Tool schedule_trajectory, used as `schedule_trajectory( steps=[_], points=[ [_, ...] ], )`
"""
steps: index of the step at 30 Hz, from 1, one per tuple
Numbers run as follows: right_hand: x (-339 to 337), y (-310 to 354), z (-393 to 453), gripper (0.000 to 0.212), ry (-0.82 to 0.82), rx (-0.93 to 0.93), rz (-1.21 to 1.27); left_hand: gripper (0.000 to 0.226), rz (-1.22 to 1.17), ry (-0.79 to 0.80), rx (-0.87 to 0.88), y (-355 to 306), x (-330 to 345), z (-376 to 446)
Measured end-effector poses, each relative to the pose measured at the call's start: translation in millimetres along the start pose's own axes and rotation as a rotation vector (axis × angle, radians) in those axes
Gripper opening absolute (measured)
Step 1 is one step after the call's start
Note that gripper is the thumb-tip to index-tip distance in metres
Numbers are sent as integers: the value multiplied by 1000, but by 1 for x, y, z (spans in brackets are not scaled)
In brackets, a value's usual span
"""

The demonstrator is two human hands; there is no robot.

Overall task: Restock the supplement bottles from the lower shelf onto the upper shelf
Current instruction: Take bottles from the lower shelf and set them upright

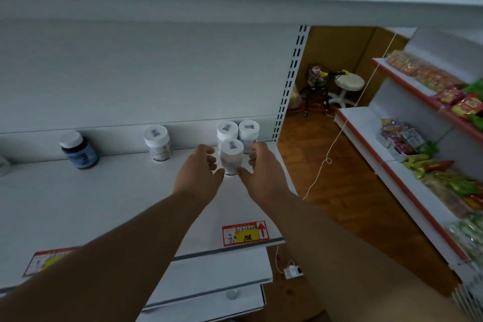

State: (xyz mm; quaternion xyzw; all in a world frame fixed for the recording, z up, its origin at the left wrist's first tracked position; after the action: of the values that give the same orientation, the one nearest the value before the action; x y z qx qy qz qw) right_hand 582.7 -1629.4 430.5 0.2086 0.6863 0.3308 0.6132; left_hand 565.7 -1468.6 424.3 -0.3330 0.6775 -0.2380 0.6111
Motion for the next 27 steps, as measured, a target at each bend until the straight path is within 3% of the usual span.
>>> schedule_trajectory(
  steps=[6,10,15,22,27],
  points=[
    [2,34,-30,46,-27,-59,-28,34,-45,-58,83,10,-41,-40],
    [30,90,-48,41,2,-141,-19,32,-85,-132,93,56,-96,-80],
    [121,199,-63,37,98,-298,57,33,-150,-233,8,155,-180,-142],
    [284,372,-99,38,373,-523,166,30,-87,-442,-100,284,-317,-243],
    [374,464,-118,35,568,-666,201,29,-66,-575,-284,358,-383,-299]
  ],
)
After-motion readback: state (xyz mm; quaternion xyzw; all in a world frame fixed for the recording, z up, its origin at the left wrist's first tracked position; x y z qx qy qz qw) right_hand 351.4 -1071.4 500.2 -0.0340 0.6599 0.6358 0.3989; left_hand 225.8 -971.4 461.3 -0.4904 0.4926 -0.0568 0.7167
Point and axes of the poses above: each hand's wrist, its own z-axis towards the middle knuckle, its own x-axis out of the palm, y = z × x, the point moved 6 cm from there along z, towards the middle knuckle, and after that the axes turned 11 degrees about y, right-handed, at the moved point
